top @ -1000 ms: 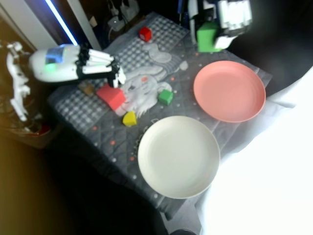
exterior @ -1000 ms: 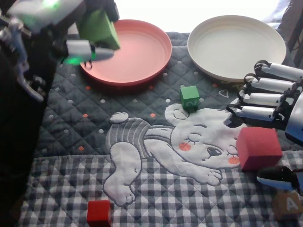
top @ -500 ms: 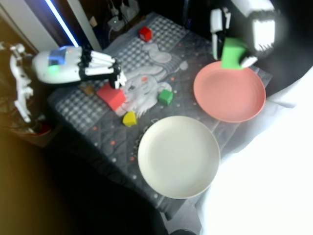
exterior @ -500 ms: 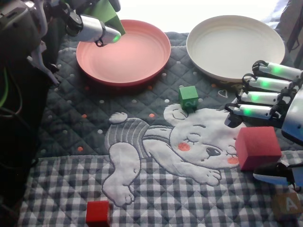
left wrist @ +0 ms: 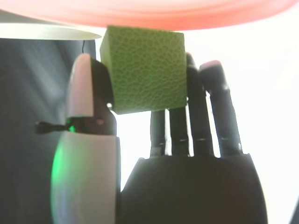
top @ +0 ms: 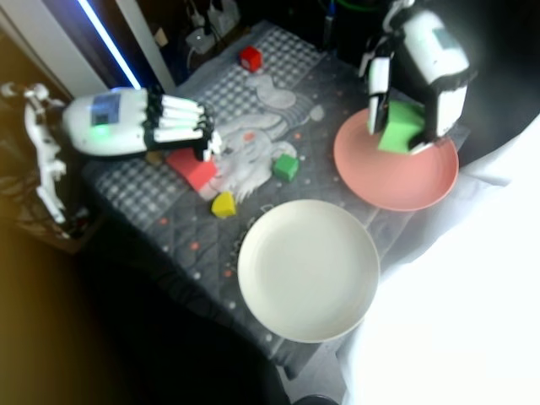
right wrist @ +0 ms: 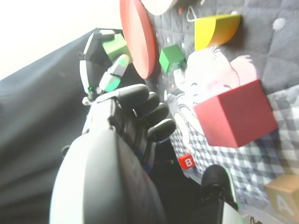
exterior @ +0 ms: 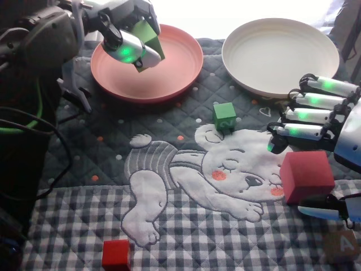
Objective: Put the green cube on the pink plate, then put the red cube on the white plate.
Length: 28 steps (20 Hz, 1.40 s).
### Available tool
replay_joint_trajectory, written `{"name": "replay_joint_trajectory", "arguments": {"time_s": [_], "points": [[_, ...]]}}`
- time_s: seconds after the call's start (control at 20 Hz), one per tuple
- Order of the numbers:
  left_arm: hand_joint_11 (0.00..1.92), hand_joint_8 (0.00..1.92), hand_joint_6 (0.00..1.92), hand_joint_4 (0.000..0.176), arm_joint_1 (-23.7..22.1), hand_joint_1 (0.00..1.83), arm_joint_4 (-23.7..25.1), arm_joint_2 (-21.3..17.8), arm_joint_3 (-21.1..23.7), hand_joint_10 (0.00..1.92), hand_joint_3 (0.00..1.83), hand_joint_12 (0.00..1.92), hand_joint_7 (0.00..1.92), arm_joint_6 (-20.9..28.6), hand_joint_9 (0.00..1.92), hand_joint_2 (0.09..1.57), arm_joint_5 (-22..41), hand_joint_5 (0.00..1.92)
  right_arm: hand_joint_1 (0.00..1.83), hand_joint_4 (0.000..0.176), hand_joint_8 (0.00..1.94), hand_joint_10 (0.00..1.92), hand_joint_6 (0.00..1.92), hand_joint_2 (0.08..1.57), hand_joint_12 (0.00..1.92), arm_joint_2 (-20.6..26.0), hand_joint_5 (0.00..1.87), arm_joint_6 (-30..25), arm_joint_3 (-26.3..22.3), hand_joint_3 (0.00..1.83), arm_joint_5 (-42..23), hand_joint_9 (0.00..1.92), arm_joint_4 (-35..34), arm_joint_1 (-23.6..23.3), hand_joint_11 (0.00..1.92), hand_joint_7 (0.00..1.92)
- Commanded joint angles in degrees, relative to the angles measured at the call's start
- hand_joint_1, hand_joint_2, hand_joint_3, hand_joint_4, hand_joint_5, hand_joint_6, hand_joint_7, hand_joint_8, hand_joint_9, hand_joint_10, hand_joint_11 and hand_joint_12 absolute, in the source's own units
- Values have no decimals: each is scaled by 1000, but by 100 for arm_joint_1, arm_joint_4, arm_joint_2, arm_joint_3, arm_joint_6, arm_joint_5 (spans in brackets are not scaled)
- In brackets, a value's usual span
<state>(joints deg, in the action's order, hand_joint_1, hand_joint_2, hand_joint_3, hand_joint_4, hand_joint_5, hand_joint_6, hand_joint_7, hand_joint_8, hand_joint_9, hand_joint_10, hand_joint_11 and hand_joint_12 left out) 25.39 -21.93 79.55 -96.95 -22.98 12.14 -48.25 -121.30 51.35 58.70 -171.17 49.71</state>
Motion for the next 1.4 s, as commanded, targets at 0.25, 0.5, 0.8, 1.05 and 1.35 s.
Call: {"name": "replay_joint_trajectory", "arguments": {"time_s": [0.25, 0.5, 0.8, 1.05, 1.35], "points": [[0, 8, 16, 96, 35, 692, -43, 59, -105, 12, 0, 126, 124, 19, 6, 843, 504, 181, 760, 0, 816, 1139, 939, 894, 1768, 17, 389, -16, 9, 261, 667, 206, -120, -66, 0, 372], [0, 4, 4, 119, 57, 629, -66, -63, 64, 0, 9, 0, 11, 19, 0, 886, 689, 72, 797, 0, 792, 1131, 919, 864, 1751, 30, 378, -16, 6, 297, 667, 190, -120, -65, 0, 366], [0, 1, 1, 118, 232, 412, 17, -823, 1124, 4, 9, 405, 77, 19, 25, 899, 1786, 68, 743, 0, 610, 1025, 811, 470, 1708, 127, 394, -15, 28, 747, 542, 215, -121, -65, 0, 447], [0, 21, 11, 128, 795, 402, 397, -1707, 2376, 46, 0, 814, 165, 19, 135, 923, 3427, 121, 836, 0, 659, 1081, 860, 330, 1714, -35, 316, -15, 207, 838, 58, 102, -121, -218, 0, 334], [0, 4, 1, 123, 1369, 472, 680, -2265, 3111, 5, 5, 864, 136, 19, 70, 965, 4743, 125, 822, 0, 439, 946, 767, 518, 1779, -199, 410, -15, 348, 673, -235, 263, -121, -266, 0, 509]]}}
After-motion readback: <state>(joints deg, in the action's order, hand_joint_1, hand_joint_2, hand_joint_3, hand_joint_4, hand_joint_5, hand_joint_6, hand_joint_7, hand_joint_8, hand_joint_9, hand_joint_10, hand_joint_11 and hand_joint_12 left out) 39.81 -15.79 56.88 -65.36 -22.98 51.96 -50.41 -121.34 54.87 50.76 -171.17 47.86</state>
